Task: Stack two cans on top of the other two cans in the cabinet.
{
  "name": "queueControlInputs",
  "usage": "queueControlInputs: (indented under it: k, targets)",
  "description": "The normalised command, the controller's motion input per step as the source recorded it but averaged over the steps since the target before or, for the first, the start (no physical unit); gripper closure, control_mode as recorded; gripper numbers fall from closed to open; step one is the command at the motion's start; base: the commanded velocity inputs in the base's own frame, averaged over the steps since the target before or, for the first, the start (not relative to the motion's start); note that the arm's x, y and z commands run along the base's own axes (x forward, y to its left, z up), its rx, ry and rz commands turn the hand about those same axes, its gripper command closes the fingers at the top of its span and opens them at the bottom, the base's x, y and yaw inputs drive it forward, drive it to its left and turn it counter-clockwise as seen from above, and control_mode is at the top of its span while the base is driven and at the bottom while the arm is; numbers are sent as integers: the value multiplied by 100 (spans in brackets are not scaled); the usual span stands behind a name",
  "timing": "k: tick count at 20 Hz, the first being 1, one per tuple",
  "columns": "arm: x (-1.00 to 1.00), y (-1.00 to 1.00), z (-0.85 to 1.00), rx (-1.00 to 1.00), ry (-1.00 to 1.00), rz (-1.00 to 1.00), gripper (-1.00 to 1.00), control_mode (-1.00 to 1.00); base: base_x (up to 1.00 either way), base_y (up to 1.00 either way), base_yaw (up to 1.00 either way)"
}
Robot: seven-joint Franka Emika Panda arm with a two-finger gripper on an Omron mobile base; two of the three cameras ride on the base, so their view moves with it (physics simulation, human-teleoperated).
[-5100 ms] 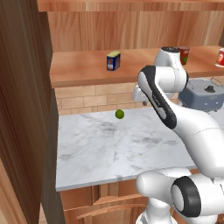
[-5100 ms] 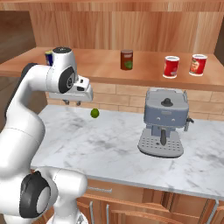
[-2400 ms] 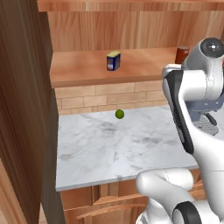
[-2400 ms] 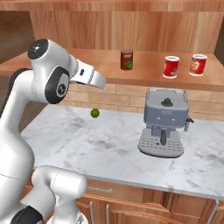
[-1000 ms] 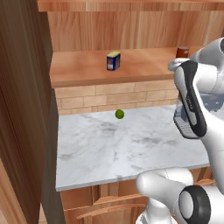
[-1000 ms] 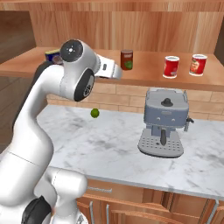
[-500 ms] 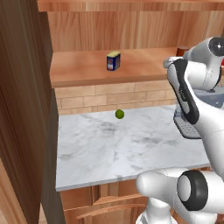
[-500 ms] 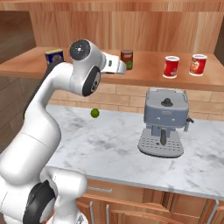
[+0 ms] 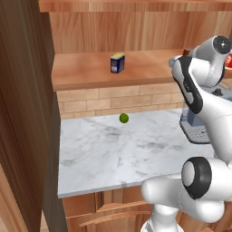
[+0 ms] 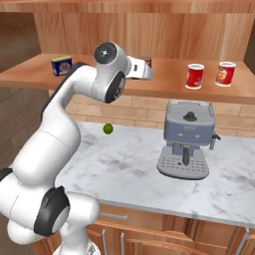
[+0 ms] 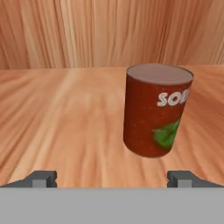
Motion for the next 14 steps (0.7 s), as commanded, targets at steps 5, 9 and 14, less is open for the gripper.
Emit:
queueControlInputs:
  k: [5, 9, 14]
  targets:
    - [26, -24, 0, 0, 0, 0, -100, -100, 0, 0, 0]
    - [21, -22, 0, 0, 4, 2, -100, -100, 0, 0, 0]
    - [21, -17, 0, 0, 6, 3, -100, -100, 0, 0, 0]
